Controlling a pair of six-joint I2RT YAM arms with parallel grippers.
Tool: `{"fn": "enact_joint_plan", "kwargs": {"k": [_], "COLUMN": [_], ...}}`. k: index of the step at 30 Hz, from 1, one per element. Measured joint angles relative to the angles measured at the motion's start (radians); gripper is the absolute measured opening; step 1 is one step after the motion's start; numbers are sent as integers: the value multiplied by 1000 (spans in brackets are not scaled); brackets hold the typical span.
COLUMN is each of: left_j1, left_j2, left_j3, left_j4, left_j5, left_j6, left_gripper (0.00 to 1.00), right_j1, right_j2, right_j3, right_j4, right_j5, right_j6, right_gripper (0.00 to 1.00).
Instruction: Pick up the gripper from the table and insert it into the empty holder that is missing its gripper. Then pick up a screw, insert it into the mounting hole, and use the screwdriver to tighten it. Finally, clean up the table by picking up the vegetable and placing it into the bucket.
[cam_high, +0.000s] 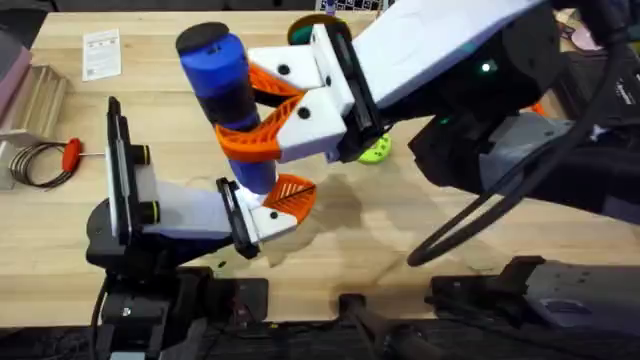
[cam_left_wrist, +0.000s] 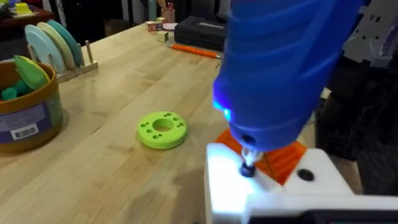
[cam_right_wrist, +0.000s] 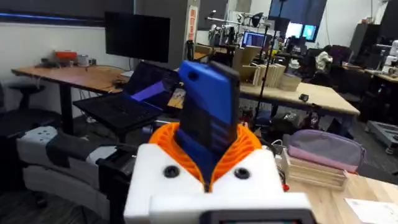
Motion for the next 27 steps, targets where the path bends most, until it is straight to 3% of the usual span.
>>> {"fn": "enact_joint_plan", "kwargs": {"k": [27], "left_j1": [0], "left_j2": [0], "left_j3": [0], "left_j4": [0], "left_j5": [2], "left_j6": [2], "left_gripper": [5], "right_j1": [0], "right_j2": [1], "right_j3": [11], "right_j4": [-11], "right_j5": [-7], "right_j6": [-2], "right_gripper": [22]}}
